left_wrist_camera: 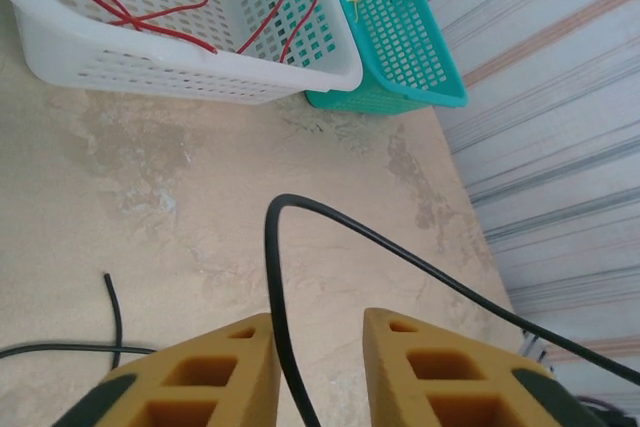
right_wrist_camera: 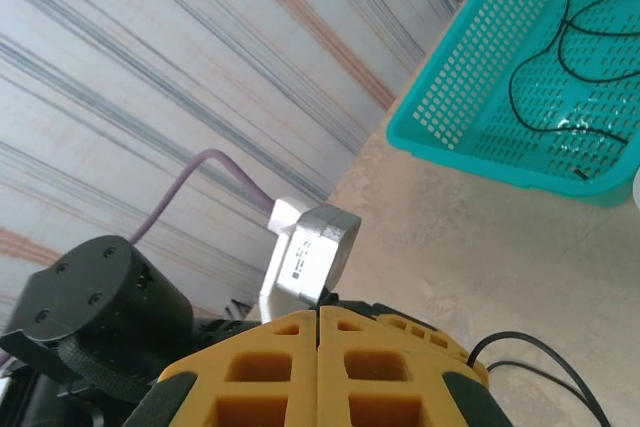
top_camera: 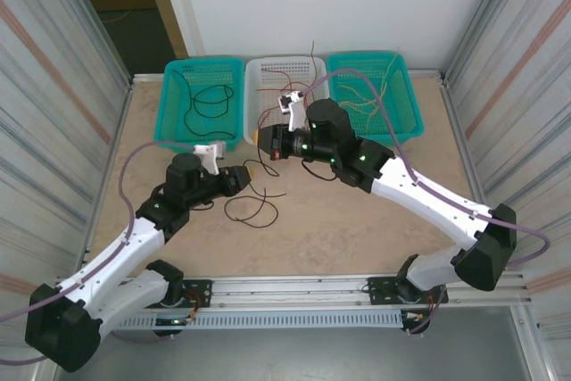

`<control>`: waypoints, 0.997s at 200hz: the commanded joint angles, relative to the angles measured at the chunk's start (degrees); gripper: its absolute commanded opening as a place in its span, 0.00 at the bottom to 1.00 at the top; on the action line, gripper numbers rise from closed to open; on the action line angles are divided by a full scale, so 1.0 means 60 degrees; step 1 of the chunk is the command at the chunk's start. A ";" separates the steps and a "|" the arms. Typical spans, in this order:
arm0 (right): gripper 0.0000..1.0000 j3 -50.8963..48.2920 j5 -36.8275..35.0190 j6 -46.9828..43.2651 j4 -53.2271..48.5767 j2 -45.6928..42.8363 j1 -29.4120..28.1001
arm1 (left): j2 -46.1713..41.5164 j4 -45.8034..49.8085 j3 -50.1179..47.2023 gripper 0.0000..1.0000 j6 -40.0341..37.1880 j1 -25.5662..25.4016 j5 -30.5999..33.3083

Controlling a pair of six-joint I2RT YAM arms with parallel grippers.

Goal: Untangle the cables

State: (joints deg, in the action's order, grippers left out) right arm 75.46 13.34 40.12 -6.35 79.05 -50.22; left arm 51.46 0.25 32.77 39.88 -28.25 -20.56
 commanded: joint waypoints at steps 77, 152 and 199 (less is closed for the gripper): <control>0.00 0.0092 -0.0664 0.0101 -0.0494 -0.0915 0.0914 | 0.0017 0.0113 0.0298 0.00 -0.0520 -0.0117 -0.0303; 0.00 0.0184 -0.1126 0.0481 -0.1449 -0.0942 0.3850 | -0.0261 0.1016 0.0362 0.00 -0.1931 -0.1567 -0.1296; 0.00 0.0397 -0.1196 0.0470 -0.1813 -0.0682 0.4736 | 0.1196 0.2146 0.1822 0.00 -0.3258 -0.3302 -0.2636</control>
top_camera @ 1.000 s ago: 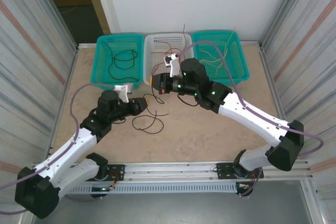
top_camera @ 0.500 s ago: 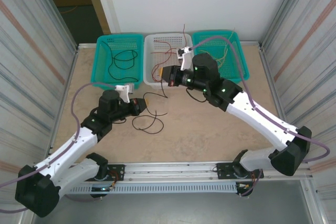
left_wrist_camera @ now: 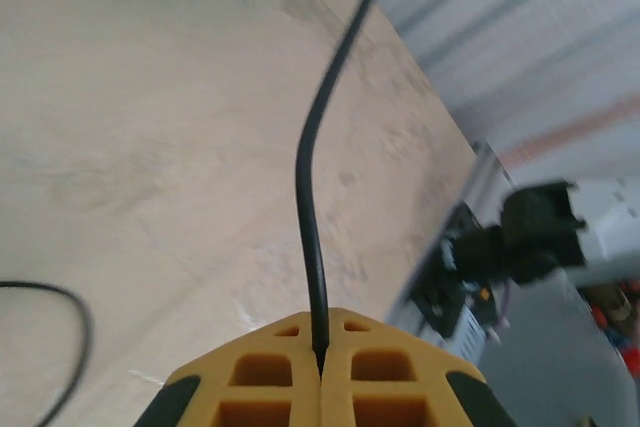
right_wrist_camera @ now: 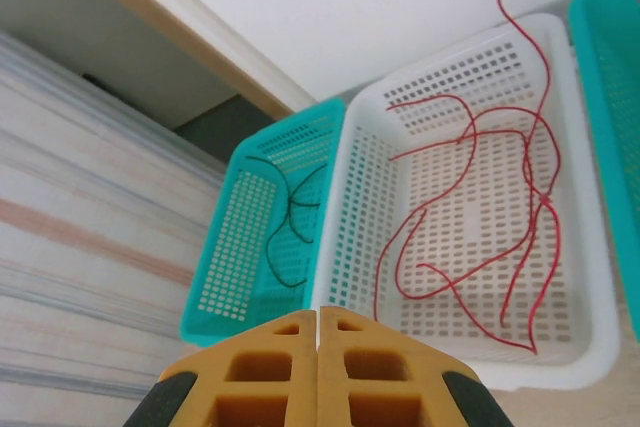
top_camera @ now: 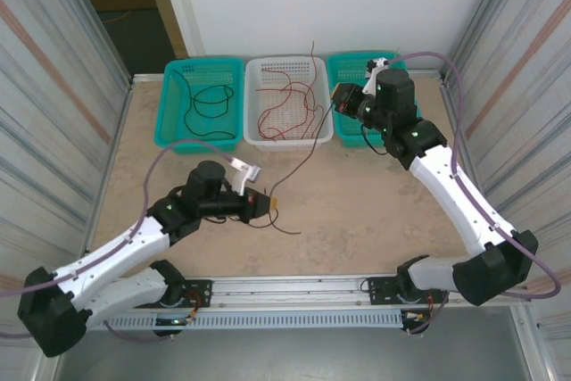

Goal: Untangle the cables

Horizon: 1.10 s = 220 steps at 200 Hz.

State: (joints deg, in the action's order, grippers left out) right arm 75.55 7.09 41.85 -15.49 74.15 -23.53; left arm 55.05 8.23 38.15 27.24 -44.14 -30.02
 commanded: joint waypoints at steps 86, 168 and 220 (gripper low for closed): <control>0.16 0.0050 0.0399 0.0133 -0.0588 -0.0057 0.0494 | 0.1761 0.0049 0.2226 0.00 -0.0998 0.0168 0.0352; 0.60 -0.1353 0.0194 -0.0380 -0.1900 -0.1682 0.0444 | 0.1787 0.0498 0.3670 0.00 0.1082 0.5621 0.1129; 0.60 -0.2629 0.0009 0.0056 -0.1525 -0.1929 -0.0672 | 0.2953 0.0060 0.5378 0.00 0.1308 0.6844 0.1396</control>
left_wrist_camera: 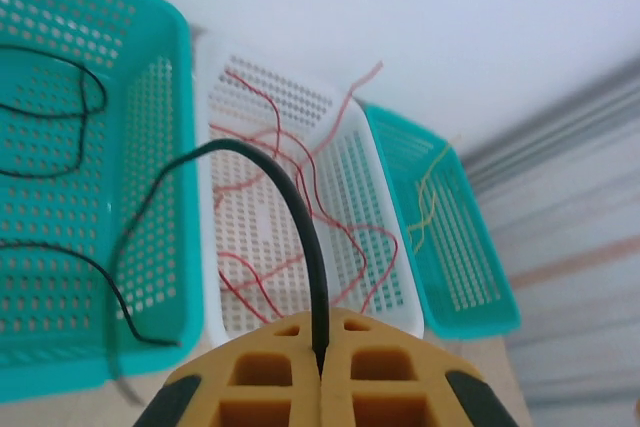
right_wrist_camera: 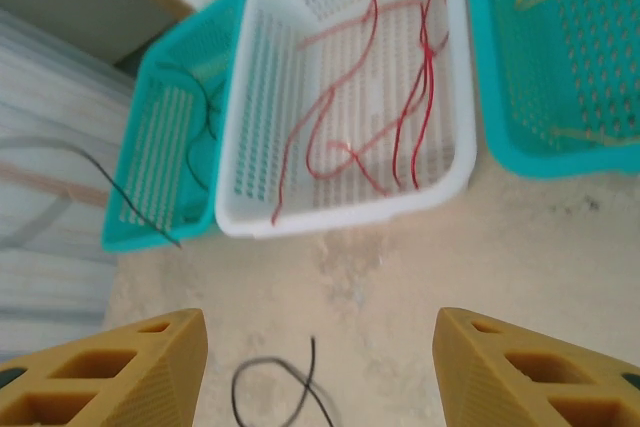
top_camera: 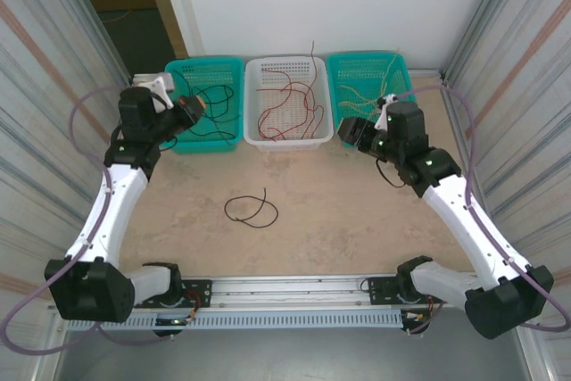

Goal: Untangle the cables

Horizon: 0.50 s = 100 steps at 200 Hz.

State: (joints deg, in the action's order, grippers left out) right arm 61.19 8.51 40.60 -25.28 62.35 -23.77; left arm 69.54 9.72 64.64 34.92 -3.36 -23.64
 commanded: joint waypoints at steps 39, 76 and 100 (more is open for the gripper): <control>0.59 0.0465 -0.1022 -0.0246 -0.0052 0.1010 -0.2179 | 0.2018 -0.0107 0.2445 0.00 -0.0022 0.0391 0.0829; 0.58 0.1351 -0.1492 -0.0836 -0.0334 0.1995 -0.3116 | 0.3161 -0.0098 0.3216 0.29 0.0254 0.0827 0.0609; 0.58 0.1782 -0.1705 -0.1149 -0.0535 0.2535 -0.3550 | 0.3522 0.0392 0.3280 0.56 0.0273 0.0926 0.0164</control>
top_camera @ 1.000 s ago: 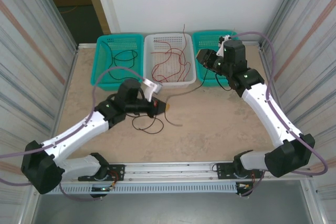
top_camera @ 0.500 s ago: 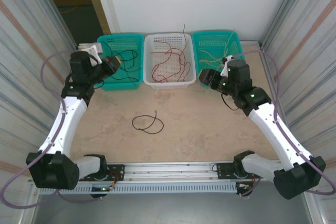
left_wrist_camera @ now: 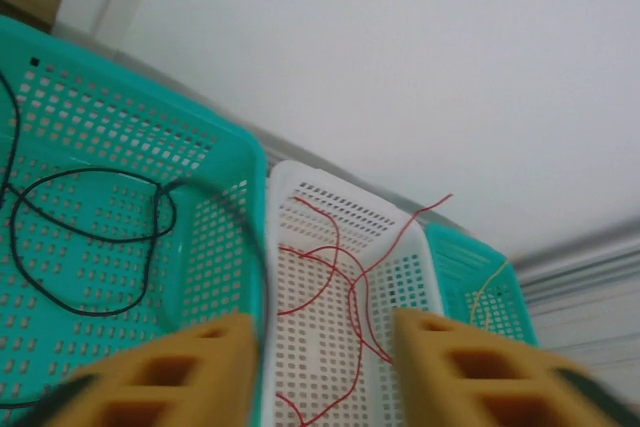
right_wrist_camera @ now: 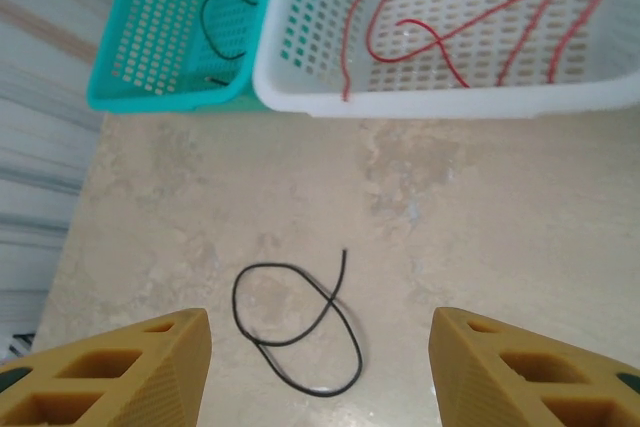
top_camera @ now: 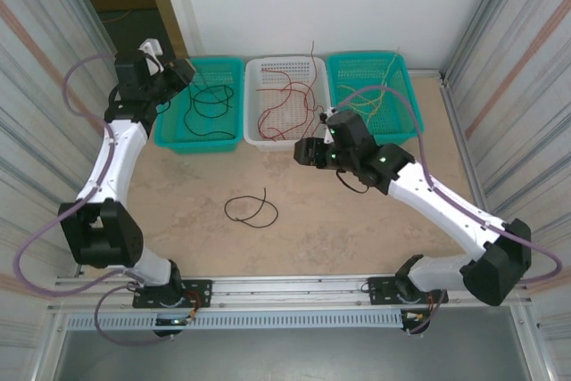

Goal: Untangle the cables

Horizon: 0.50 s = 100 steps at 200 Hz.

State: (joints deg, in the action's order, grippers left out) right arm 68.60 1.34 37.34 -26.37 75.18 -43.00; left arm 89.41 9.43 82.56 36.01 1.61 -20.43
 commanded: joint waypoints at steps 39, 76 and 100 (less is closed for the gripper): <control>0.58 0.1113 -0.0598 -0.0890 -0.0574 0.1318 -0.0912 | -0.0809 0.0505 -0.1069 0.62 0.0107 0.0099 -0.0549; 0.57 0.1681 -0.0707 -0.0994 -0.0912 0.2460 -0.1540 | -0.2894 0.0930 -0.3107 0.62 0.0439 -0.0030 -0.0219; 0.56 0.1827 -0.0808 -0.0959 -0.1067 0.3164 -0.1901 | -0.4287 0.1523 -0.4458 0.59 0.0242 -0.0738 0.0283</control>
State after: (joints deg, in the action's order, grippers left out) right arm 77.49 -1.80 33.08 -29.93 90.87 -52.51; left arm 71.07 14.33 61.63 37.76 0.78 -21.32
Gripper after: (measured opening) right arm 0.563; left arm 0.603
